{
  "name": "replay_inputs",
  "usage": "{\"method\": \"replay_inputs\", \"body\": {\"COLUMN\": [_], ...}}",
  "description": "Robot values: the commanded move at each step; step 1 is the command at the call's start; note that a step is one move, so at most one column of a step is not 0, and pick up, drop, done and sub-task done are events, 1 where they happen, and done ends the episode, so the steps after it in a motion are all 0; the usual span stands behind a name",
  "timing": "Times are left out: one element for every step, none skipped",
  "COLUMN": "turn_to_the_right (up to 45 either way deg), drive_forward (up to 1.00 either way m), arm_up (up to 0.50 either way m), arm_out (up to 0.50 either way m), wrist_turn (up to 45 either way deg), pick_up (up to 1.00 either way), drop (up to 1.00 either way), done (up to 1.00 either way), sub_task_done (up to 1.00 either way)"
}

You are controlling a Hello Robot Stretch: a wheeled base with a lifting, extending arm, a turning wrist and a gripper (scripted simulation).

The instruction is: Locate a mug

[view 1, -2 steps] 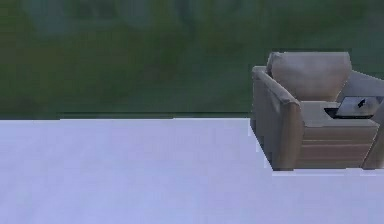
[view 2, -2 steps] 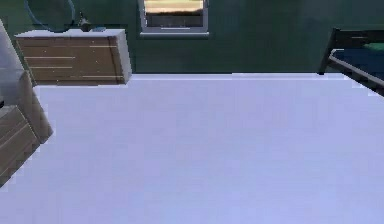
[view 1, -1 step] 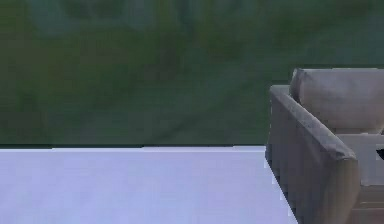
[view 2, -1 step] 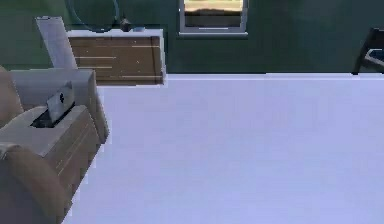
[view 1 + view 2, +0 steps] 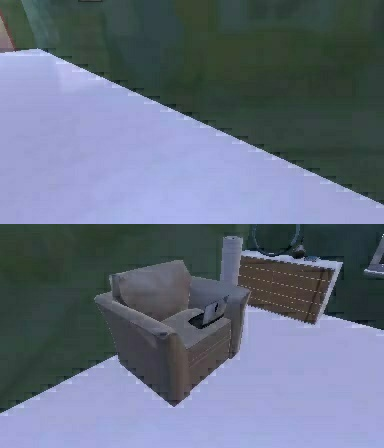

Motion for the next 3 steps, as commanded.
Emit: {"method": "replay_inputs", "body": {"turn_to_the_right": [0.0,-42.0,0.0], "drive_forward": [0.45,0.00,1.00], "arm_up": [0.00,0.00,0.00], "arm_out": [0.00,0.00,0.00], "wrist_turn": [0.0,0.0,0.0], "pick_up": [0.00,0.00,0.00], "drop": [0.00,0.00,0.00], "done": [0.00,0.00,0.00], "sub_task_done": [0.00,0.00,0.00]}}
